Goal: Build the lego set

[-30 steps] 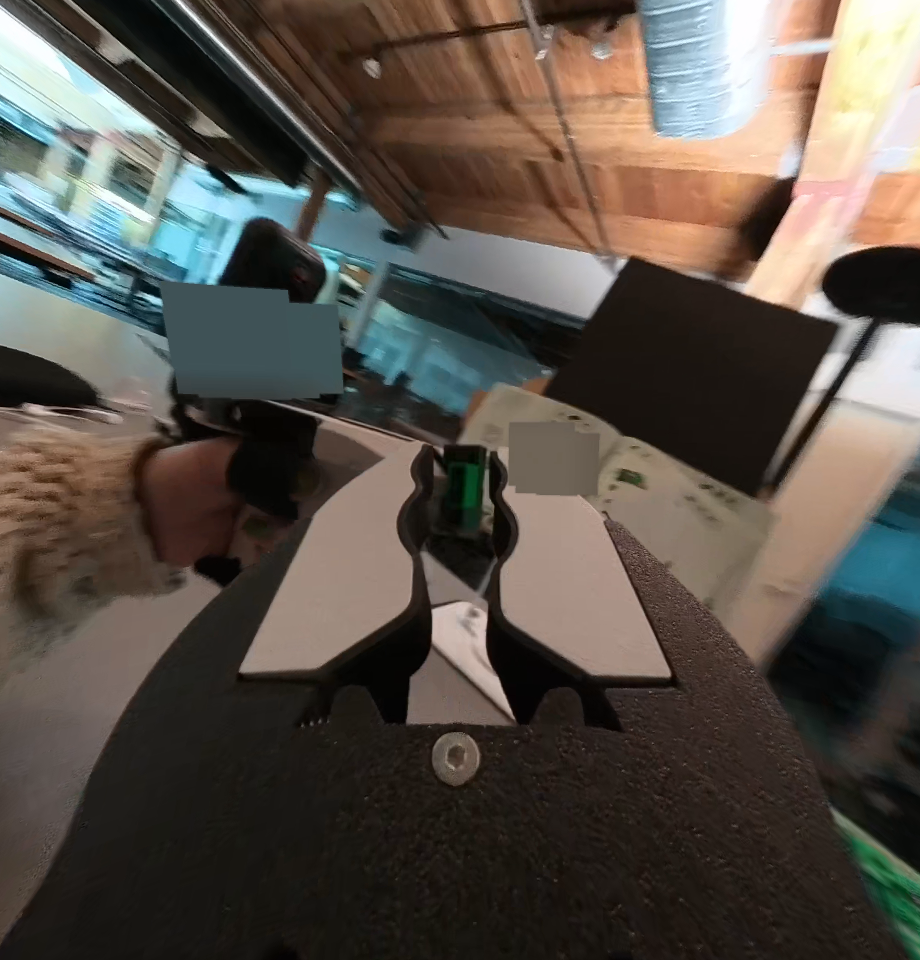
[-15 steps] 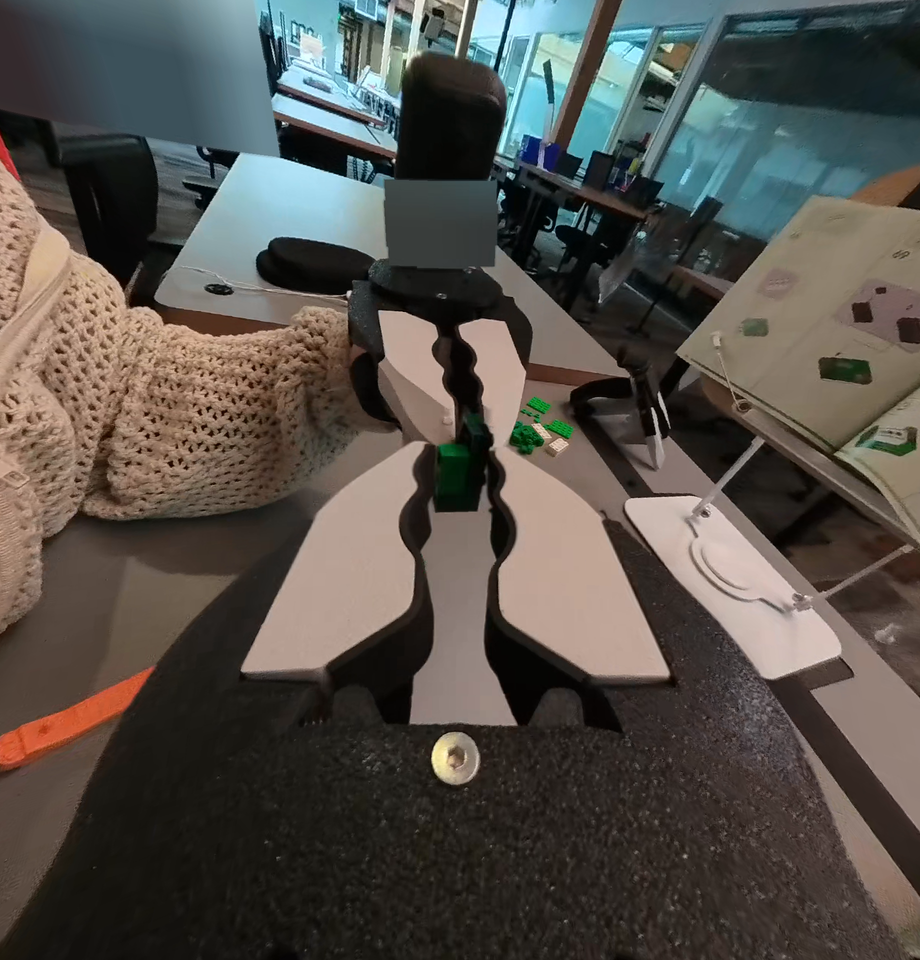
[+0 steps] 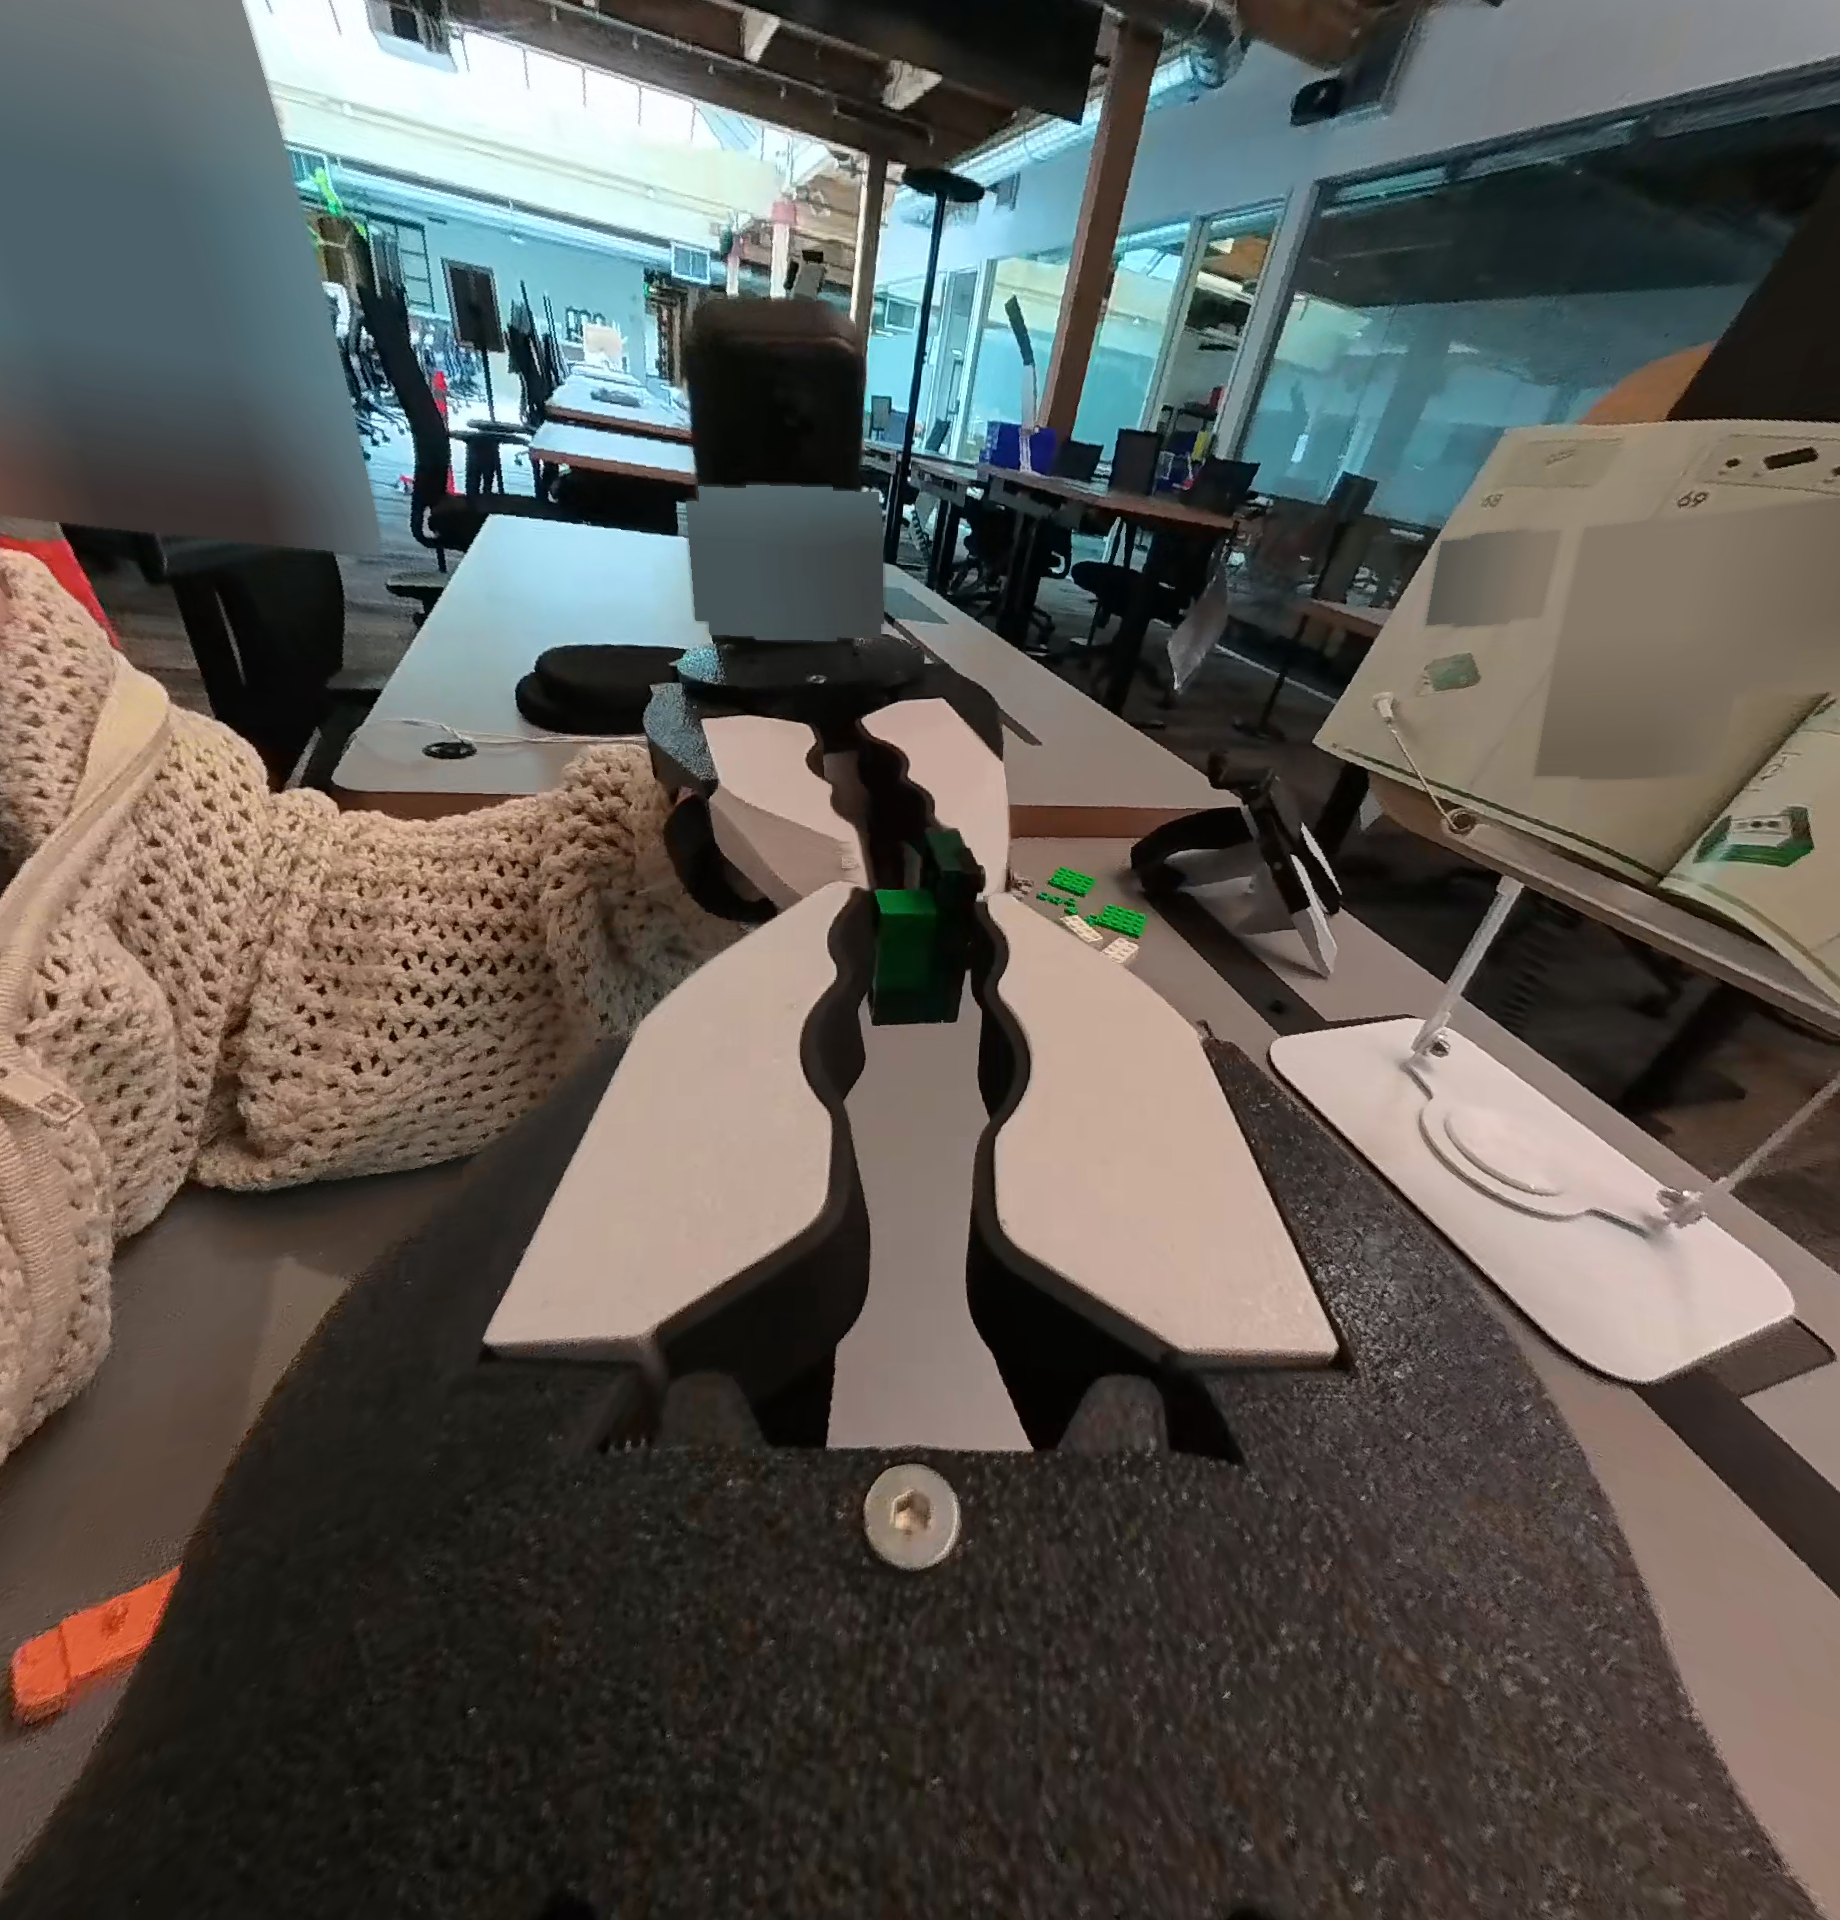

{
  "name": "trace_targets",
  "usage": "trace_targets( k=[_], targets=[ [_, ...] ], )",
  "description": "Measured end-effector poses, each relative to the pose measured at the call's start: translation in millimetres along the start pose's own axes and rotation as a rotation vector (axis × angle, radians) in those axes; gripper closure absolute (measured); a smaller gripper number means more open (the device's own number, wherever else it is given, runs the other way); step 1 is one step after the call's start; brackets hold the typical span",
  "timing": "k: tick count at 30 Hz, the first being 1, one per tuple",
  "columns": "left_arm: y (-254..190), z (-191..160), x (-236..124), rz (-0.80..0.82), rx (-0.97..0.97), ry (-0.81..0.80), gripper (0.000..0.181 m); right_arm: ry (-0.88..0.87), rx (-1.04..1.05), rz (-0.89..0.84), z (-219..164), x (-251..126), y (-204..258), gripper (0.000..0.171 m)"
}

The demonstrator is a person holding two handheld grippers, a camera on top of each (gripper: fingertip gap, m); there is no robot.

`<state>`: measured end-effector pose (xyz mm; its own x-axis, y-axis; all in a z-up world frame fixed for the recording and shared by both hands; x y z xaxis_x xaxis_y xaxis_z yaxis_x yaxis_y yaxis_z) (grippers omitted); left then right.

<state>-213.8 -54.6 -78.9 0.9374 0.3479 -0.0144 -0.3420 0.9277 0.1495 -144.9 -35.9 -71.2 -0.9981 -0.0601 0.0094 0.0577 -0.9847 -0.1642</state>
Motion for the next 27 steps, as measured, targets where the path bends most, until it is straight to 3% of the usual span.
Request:
trace_targets(
  k=[10, 14, 17, 21, 27],
  targets=[
    [6, -4, 0, 0.039, -0.029, 0.033, 0.175, -0.005, 0.034, -0.011, -6, 5, -1, 0.154],
    [14, -27, -11, 0.222, -0.172, 0.052, 0.175, 0.039, -0.034, -0.126, -13, 3, -13, 0.149],
    [7, -68, -36, 0.421, -0.389, 0.048, 0.175, 0.119, -0.034, -0.170, -30, 2, -21, 0.149],
    [-4, -112, -93, 0.615, -0.537, 0.090, 0.175, 0.226, 0.017, -0.177, -63, 17, -29, 0.150],
    [-11, -130, -168, 0.616, -0.656, 0.068, 0.175, 0.568, -0.007, 0.019, -116, 64, -26, 0.166]
  ],
)
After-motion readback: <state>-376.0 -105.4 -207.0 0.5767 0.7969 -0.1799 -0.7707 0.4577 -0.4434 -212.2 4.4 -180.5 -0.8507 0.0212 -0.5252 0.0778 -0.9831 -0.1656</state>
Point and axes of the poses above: each gripper's, where its closed fingertips meet, x out along the fingers, z out of its top, y = z × x across the jaws, the point moved 4 cm from there along -x, back along the fingers, and after that the axes turned 5 degrees about -z, right-handed, at the moved point
